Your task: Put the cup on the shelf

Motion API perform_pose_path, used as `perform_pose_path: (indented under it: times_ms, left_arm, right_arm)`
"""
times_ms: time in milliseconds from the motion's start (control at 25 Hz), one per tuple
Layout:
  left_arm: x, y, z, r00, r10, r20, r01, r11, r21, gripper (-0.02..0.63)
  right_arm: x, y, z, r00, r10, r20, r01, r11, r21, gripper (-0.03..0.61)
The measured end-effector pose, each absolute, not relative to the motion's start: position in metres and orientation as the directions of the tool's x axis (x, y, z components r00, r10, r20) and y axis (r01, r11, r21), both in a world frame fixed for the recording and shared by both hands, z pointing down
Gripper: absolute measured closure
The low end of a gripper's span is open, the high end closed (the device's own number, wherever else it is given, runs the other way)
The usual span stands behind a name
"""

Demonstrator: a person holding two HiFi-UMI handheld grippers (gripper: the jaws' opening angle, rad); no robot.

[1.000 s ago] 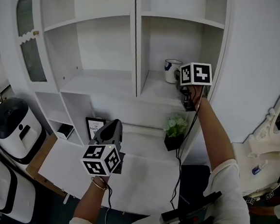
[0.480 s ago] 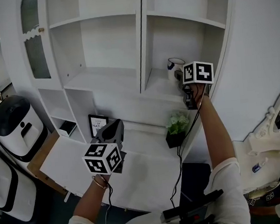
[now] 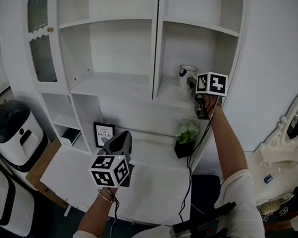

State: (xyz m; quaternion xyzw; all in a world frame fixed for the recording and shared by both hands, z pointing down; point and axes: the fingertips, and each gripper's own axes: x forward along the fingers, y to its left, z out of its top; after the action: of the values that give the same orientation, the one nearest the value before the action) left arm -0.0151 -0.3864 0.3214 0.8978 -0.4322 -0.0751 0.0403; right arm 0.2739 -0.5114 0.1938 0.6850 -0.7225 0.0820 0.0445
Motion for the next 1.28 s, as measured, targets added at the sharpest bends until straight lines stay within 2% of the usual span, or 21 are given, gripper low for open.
perform_pose_path:
  times_ms: [560,1040,1280]
  left_arm:
    - [-0.034,-0.367,0.336,0.614,-0.783,-0.099,-0.763,-0.621,0.181,0.604]
    - [-0.046,-0.346,0.342,0.621,-0.78,-0.08,-0.762,-0.625,0.172,0.604]
    - [-0.051,-0.333,0.351,0.629,-0.775,-0.061,-0.758,-0.629,0.171,0.604]
  right_arm:
    - [0.26,-0.491,0.189,0.067,-0.995,0.073,-0.998,-0.066,0.018,0.337]
    - [0.244,-0.458,0.19,0.041,-0.998,0.044,-0.997,-0.043,-0.056,0.337]
    - [0.235,-0.433,0.194,0.05,-0.998,0.026,-0.999,-0.05,0.002,0.337]
